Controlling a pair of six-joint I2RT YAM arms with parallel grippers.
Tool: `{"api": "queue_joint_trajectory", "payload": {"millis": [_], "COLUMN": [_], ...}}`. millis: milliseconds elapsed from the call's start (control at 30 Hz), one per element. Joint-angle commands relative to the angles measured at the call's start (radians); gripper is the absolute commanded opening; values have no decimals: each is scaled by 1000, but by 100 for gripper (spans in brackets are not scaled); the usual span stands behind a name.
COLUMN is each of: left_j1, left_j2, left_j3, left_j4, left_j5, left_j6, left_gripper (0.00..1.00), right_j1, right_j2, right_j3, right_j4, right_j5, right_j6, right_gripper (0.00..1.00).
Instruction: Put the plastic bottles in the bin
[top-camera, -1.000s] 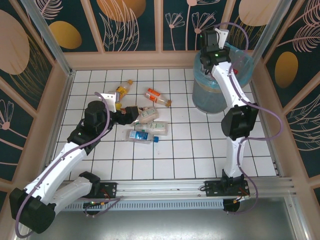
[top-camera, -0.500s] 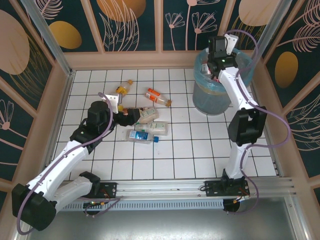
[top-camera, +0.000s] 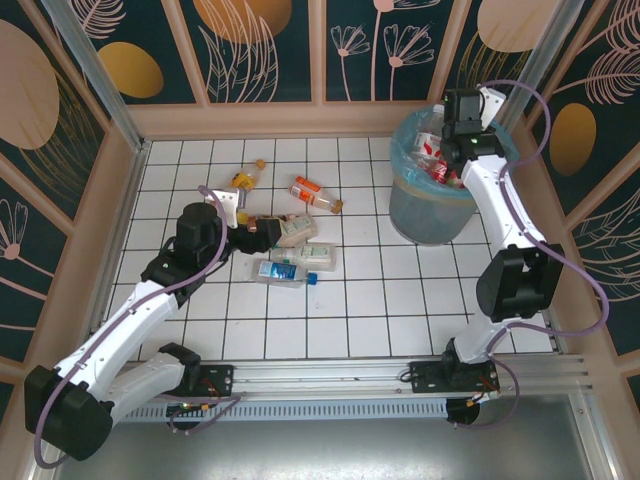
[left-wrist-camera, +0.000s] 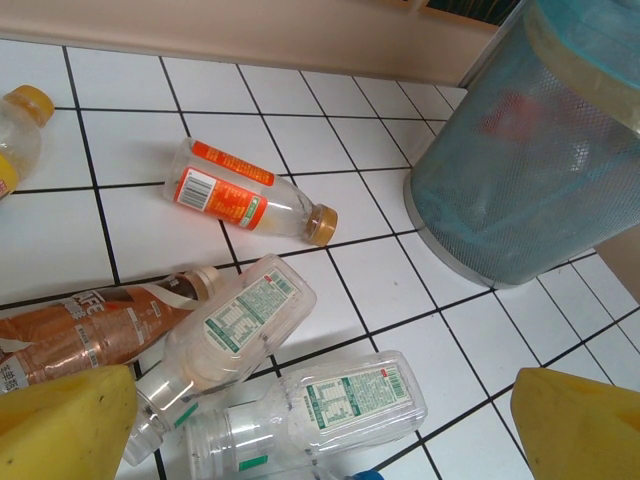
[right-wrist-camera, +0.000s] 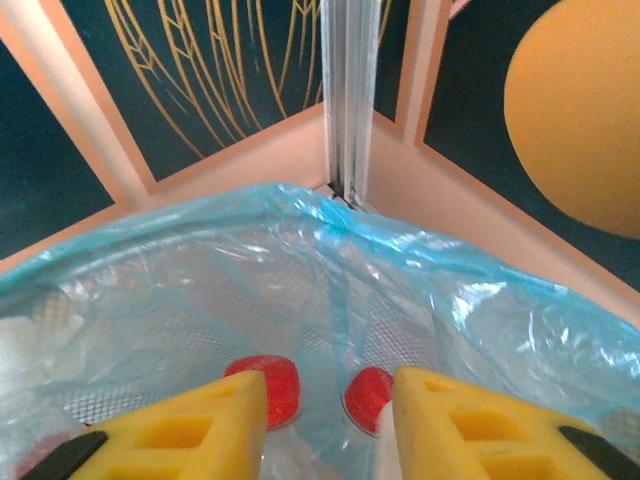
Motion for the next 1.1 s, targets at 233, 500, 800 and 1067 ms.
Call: {"api": "queue_joint_trajectory", "payload": {"millis": [233,500,800,1067], "left_j1": [-3,-3,-1,35], "left_j2": [-25,-38,-31,-40], "left_j3": [49,119,142,48], "left_j4": [-37,-155,-281,-259], "left_j5": [-92,-252,-373,-346], "left_j6": [17,11,-34,-107], "left_gripper": [96,96,97,97], "right_j1": [113,383,544,679], "right_j2": [-118,-222,-246,-96], "right_j3": [49,-54,-423,-506], "right_j4": [87,269,544,473], "right_j5": [1,-132,-871,-933], "right_j6": [-4,-154,-411,-546], "right_gripper": [62,60,66,70]}}
